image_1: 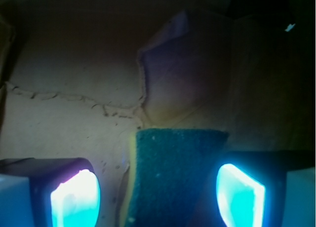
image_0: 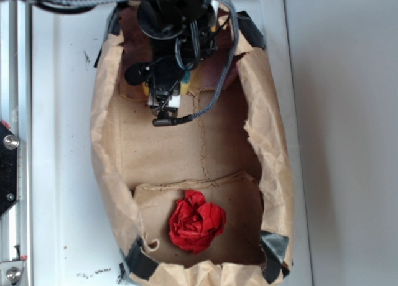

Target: Grab the green sponge.

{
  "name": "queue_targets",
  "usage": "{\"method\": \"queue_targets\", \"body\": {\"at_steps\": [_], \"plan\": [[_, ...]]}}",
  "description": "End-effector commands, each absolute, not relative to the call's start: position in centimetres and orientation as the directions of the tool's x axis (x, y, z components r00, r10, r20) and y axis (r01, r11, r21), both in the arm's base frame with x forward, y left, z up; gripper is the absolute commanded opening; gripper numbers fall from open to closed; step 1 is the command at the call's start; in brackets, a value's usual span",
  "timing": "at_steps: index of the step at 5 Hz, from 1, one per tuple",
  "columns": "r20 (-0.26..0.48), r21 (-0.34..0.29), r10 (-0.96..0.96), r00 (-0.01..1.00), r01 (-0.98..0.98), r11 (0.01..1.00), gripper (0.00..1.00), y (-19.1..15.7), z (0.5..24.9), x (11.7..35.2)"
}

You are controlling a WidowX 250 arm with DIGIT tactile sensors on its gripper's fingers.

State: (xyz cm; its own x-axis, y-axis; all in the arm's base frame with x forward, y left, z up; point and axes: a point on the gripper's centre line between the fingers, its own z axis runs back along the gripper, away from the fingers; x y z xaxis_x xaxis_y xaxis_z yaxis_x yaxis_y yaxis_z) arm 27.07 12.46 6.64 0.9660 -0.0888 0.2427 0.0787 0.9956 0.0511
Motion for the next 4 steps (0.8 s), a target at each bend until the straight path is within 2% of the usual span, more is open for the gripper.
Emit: {"method": "queue_targets", "body": {"at_steps": [1,4], "plan": [[0.316,0.14,-0.057,0.947,0.013,0.99,1.0,13.1,7.5,28.1],[0.32,0.179,-0.072,0.945,0.015,0.984,1.0,12.1,5.8,28.2]]}}
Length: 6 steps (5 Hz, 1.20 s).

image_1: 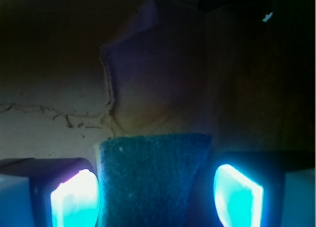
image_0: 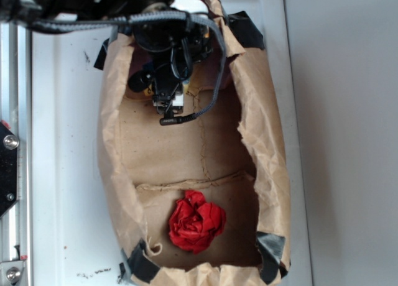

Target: Grab the green sponge.

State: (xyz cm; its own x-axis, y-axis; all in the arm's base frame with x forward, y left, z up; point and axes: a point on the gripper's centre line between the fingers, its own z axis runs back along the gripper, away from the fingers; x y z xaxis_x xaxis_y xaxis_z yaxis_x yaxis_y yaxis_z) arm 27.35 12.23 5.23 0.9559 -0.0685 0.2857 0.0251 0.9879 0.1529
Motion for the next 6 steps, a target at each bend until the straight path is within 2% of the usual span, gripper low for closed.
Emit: {"method": "queue_targets", "body": {"at_steps": [1,2,3,5,6], "plan": [[0.321,0.197,-0.073,0.944,0.008,0.98,1.0,11.7,5.1,28.2],[0.323,0.208,-0.067,0.944,-0.001,0.978,1.0,11.6,4.6,28.2],[0.325,0.217,-0.052,0.944,-0.021,0.976,0.0,11.5,3.9,28.2],[0.321,0.179,-0.035,0.947,-0.024,0.983,0.0,11.5,5.7,28.5],[0.29,0.126,-0.025,0.957,-0.012,0.992,0.0,11.5,8.7,28.2]]}}
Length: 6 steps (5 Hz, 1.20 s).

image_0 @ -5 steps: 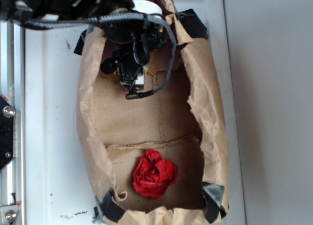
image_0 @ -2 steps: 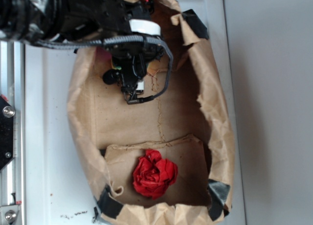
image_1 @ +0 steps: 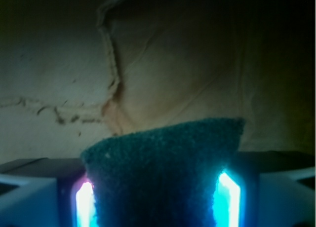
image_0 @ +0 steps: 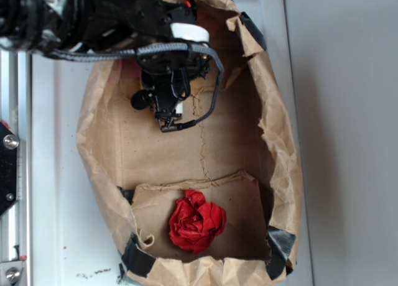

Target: Grab the green sponge.

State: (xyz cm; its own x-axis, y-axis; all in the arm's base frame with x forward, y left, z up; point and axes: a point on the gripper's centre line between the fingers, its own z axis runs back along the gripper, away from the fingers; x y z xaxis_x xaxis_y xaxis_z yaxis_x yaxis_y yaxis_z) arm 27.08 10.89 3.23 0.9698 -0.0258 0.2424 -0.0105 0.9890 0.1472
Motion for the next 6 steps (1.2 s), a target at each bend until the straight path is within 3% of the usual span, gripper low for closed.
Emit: {"method": "queue_targets", "body": {"at_steps": [1,3,4,6], "plan": [[0.271,0.058,-0.016,0.963,0.0,0.998,0.0,10.9,12.0,27.1],[0.318,-0.009,0.01,0.948,-0.008,1.0,0.0,7.2,17.2,25.0],[0.312,-0.008,0.024,0.95,-0.023,1.0,0.0,5.8,19.4,24.5],[0.305,-0.014,0.053,0.951,-0.052,0.999,0.0,3.4,21.4,26.0]]}}
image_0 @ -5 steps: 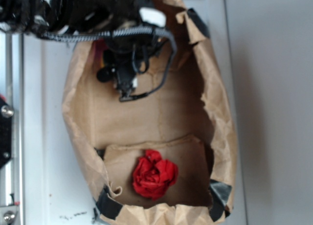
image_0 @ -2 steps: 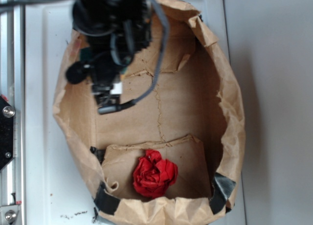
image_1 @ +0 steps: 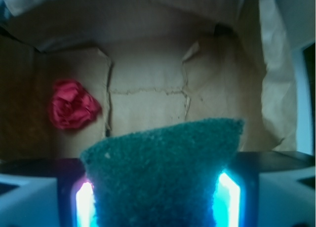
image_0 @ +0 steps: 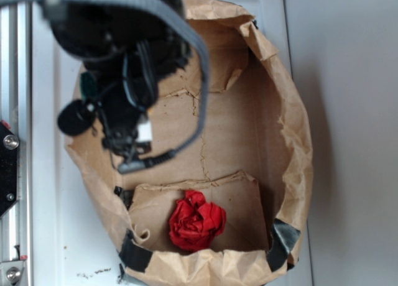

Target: Grab the green sponge.

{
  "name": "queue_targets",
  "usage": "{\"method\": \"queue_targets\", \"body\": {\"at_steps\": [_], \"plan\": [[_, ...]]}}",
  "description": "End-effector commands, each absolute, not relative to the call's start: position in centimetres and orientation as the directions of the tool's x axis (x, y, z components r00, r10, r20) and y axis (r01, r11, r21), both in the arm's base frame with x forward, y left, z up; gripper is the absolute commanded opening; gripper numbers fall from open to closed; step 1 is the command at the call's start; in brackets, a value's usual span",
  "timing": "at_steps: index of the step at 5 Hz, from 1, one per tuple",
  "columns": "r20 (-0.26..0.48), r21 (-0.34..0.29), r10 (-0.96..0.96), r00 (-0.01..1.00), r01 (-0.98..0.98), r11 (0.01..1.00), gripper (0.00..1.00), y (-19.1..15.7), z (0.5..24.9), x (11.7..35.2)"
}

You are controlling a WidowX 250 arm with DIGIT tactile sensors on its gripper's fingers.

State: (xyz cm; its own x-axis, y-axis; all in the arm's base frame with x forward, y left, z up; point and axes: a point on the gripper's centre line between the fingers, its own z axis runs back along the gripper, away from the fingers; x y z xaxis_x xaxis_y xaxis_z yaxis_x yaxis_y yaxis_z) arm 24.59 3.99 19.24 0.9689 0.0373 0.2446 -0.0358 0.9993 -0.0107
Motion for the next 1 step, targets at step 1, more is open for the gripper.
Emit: {"method": "queue_targets", "body": {"at_steps": [1], "plan": [[0.33,-0.016,0.072,0.941,-0.07,0.997,0.0,2.75,21.27,26.62]]}}
